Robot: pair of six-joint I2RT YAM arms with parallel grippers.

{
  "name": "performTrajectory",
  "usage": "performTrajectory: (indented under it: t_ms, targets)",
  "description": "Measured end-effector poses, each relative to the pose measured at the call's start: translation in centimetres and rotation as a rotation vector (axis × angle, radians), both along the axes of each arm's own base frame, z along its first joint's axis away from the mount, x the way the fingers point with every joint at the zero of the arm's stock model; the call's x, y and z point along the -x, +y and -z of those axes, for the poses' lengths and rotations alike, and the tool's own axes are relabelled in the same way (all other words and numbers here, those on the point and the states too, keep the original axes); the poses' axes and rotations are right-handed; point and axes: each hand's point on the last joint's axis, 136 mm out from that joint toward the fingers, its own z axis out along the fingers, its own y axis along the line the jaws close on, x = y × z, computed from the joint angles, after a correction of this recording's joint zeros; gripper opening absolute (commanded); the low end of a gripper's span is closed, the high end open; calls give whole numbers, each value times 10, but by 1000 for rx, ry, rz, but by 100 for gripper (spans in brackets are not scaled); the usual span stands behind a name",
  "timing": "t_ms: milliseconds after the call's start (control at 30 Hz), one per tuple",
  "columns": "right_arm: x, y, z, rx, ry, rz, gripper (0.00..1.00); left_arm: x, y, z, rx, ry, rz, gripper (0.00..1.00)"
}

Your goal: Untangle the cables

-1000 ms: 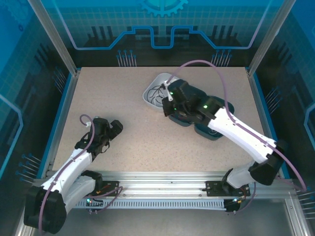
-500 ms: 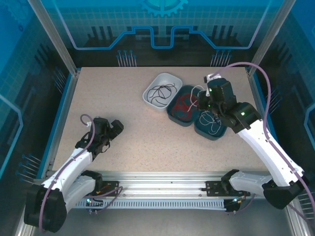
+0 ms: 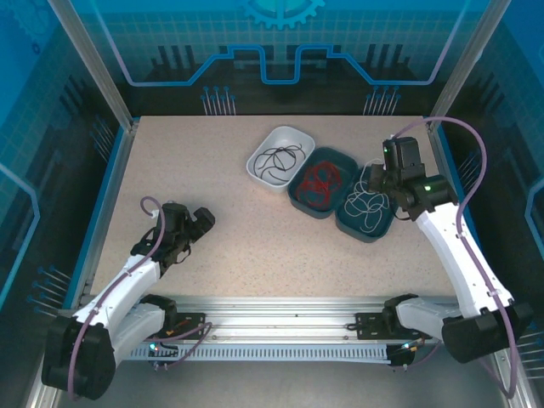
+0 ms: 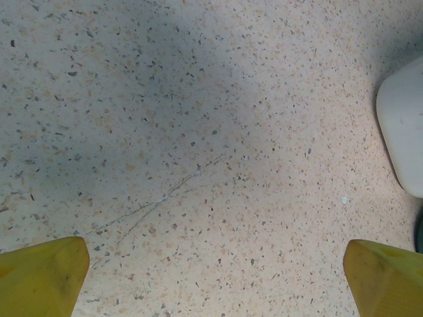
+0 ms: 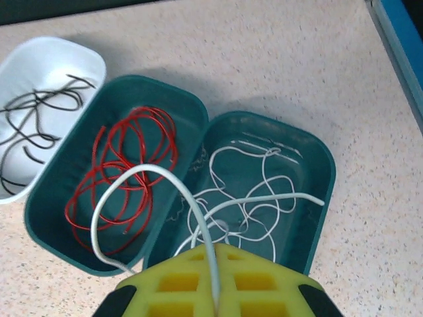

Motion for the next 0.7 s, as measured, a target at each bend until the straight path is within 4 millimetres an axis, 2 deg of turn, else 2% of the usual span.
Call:
performTrajectory:
  t_ms: [267,700]
  targets:
    - [-7,0,47,-21,142,4,2,0,0,2,-20,8,21,99]
    - [-24,2,82,-51,237,3,2,-3,-2,-1,-22,4,33,99]
